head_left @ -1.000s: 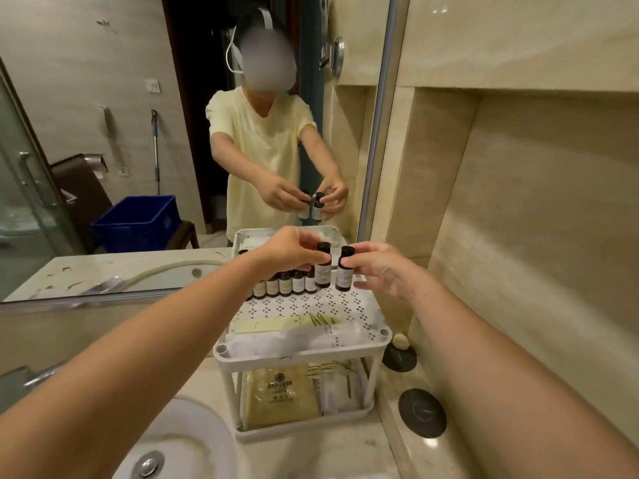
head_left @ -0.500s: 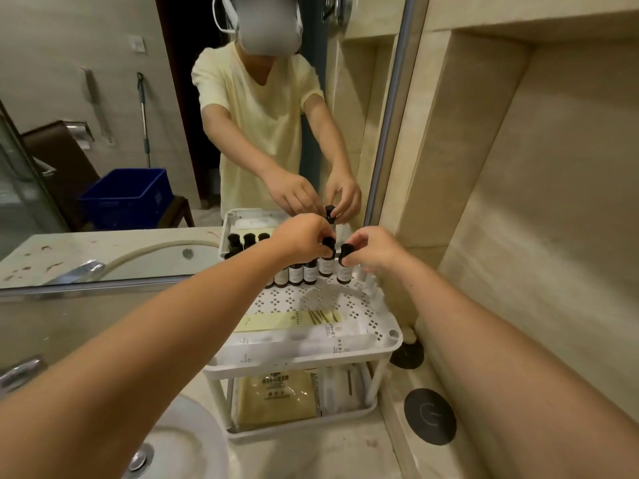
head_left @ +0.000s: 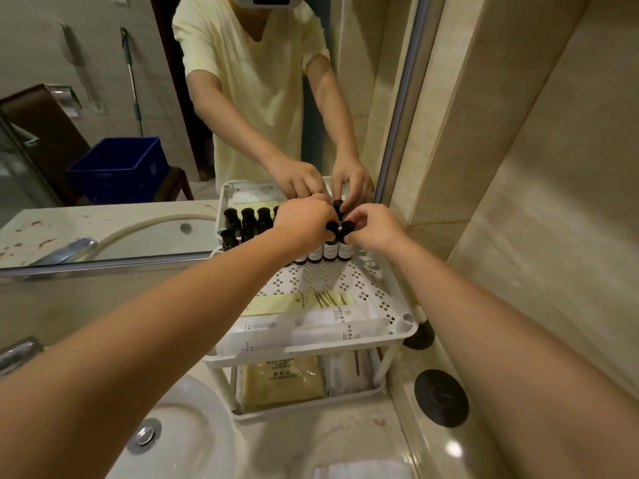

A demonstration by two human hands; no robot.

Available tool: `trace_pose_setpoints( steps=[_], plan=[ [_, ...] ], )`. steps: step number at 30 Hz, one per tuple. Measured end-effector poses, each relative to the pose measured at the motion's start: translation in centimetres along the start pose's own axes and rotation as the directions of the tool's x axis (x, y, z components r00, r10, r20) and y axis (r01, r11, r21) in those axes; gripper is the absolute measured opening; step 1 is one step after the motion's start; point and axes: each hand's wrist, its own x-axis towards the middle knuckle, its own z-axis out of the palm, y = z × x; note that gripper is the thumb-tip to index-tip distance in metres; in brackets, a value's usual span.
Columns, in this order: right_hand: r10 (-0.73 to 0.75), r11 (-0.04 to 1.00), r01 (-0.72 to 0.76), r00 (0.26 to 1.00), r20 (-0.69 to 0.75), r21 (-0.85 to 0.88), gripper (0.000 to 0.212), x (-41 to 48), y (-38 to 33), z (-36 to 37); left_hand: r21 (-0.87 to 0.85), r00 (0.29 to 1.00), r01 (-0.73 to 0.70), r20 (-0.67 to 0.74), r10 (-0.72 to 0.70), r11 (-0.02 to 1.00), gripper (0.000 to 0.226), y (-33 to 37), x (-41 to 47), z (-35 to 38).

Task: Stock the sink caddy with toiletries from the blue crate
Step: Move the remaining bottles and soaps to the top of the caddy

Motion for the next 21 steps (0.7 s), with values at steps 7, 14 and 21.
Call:
trace_pose_setpoints(
  steps=[7,14,21],
  plan=[
    [-0.011,0.999,0.012,1.000,-0.016,0.051,0.028,0.1,0.3,0.5,0.098,0.998,0.054,-0.033,-0.051,0.994,0.031,0.4,-0.2,0.5],
    [-0.040,0.998,0.041,0.999,-0.034,0.039,0.046,-0.3,0.6,1.0,0.031,0.994,0.075,-0.079,-0.072,0.997,0.033,0.5,-1.2,0.3],
    [-0.145,0.989,0.138,0.958,-0.246,-0.044,0.049,-2.7,-1.0,1.6,-0.096,0.970,0.125,-0.198,-0.142,0.987,0.039,-0.7,-4.4,-1.3]
  ],
)
